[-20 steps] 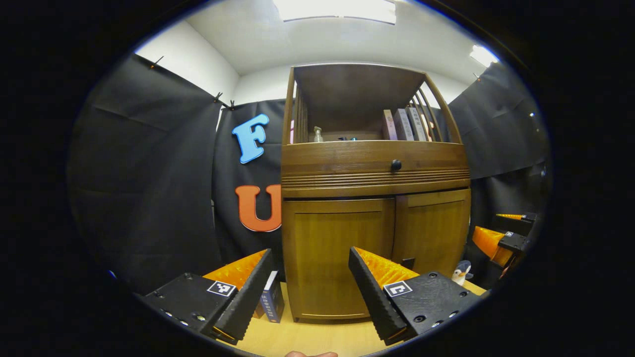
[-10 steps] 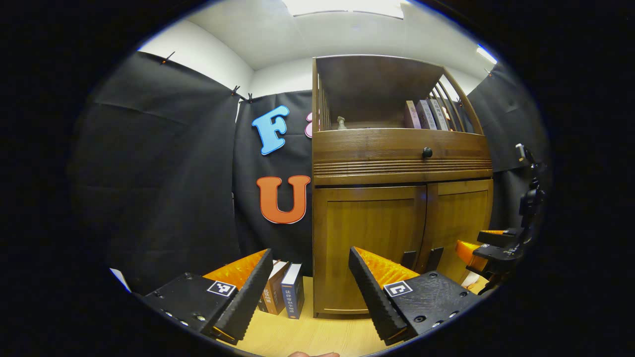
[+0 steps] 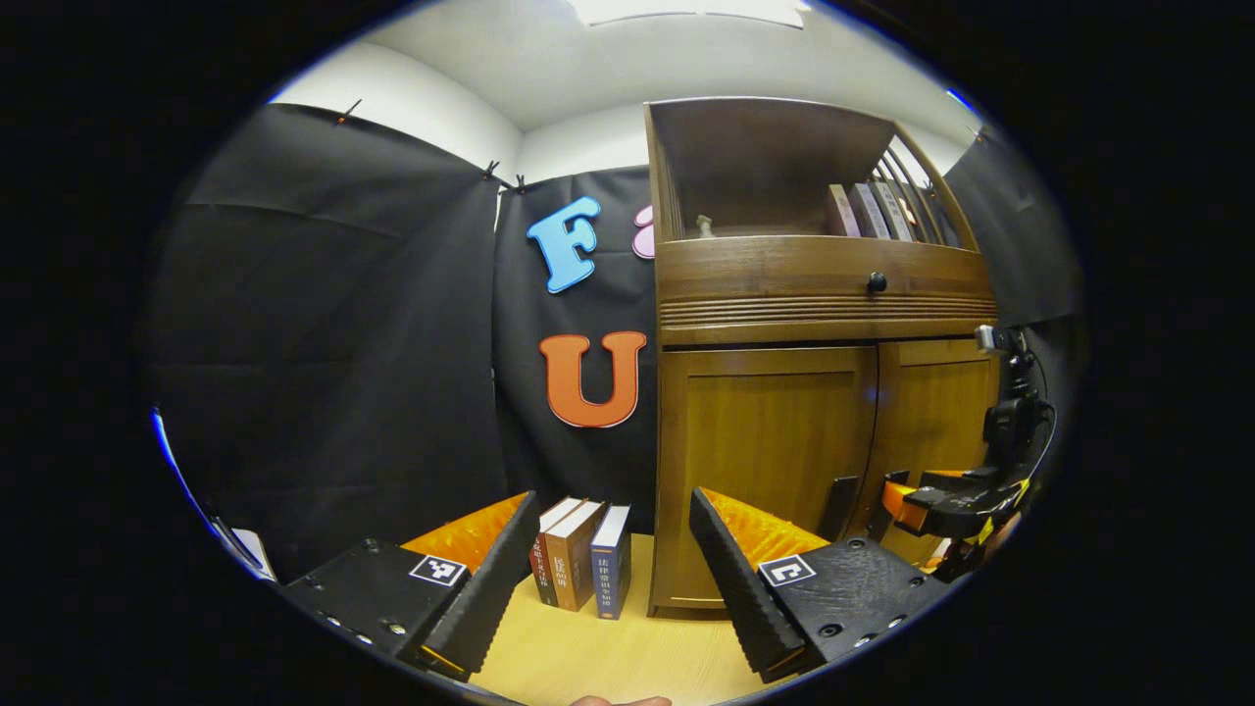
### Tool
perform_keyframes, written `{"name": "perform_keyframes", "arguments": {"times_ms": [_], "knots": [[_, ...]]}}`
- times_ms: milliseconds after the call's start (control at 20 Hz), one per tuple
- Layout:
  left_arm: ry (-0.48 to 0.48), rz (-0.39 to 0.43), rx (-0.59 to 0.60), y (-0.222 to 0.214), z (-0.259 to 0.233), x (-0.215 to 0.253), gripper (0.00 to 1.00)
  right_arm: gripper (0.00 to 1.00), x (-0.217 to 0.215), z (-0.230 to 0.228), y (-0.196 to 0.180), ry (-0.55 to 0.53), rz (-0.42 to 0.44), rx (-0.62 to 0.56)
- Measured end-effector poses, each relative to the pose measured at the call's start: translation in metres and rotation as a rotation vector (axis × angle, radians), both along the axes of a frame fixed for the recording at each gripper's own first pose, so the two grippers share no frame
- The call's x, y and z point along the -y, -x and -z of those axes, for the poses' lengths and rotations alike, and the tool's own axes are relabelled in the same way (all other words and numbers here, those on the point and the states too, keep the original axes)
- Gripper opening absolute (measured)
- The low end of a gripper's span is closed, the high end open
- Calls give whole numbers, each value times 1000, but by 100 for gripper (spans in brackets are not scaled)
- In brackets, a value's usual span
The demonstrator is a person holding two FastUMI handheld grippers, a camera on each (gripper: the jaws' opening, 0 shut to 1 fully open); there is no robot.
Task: Open the right door of the double-door shoe cabinet with the right hand, and open the left door with the left hand.
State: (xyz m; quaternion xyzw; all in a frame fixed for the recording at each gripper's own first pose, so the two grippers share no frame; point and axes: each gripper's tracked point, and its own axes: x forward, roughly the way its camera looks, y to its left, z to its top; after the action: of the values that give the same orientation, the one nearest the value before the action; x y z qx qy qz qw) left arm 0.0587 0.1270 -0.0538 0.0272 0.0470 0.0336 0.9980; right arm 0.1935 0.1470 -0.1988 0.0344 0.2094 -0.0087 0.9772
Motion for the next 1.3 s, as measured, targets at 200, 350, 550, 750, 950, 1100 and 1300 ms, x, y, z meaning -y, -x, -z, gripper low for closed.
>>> {"name": "perform_keyframes", "arguments": {"times_ms": [200, 350, 550, 750, 950, 1100, 1300], "knots": [[-7, -18, -5, 5, 3, -12, 93, 68, 2, 18, -11, -2, 8, -36], [-1, -11, -29, 5, 9, -10, 93, 62, 2, 31, -18, -19, 17, -62], [-8, 16, -41, 4, 13, -5, 93, 48, 3, 44, -24, -6, 28, -100], [-6, 29, -55, 5, 14, -5, 93, 39, 6, 47, -30, -12, 33, -94], [-11, 30, -64, 8, 15, -10, 93, 34, 6, 49, -31, -7, 28, -91], [-12, 36, -75, 12, 15, -8, 93, 28, 6, 48, -29, -16, 26, -88], [-34, 65, -64, 17, 11, -4, 93, 27, 7, 46, -27, -18, 32, -83]]}}
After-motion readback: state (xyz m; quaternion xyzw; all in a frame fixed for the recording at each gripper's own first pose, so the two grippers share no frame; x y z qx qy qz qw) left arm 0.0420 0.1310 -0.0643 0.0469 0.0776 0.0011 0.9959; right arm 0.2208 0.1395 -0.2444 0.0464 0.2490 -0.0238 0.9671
